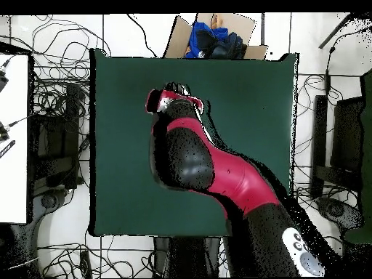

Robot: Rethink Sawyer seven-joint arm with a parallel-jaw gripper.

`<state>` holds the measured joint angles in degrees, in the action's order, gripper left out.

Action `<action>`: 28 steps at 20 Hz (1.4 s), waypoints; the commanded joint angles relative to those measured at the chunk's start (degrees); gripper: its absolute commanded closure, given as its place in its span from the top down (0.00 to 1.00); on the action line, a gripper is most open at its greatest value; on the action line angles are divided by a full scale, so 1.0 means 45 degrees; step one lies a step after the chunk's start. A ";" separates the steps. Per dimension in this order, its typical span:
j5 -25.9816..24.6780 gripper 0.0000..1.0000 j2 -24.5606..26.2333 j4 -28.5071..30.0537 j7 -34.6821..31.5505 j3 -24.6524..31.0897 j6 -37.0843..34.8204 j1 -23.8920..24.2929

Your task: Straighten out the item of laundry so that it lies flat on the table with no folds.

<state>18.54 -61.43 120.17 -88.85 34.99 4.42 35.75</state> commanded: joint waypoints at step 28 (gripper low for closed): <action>-0.0034 0.00 0.0398 -0.0232 -0.2715 -0.2621 -0.1303 -0.1636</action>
<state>19.43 -61.43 119.74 -94.44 29.38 5.45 30.16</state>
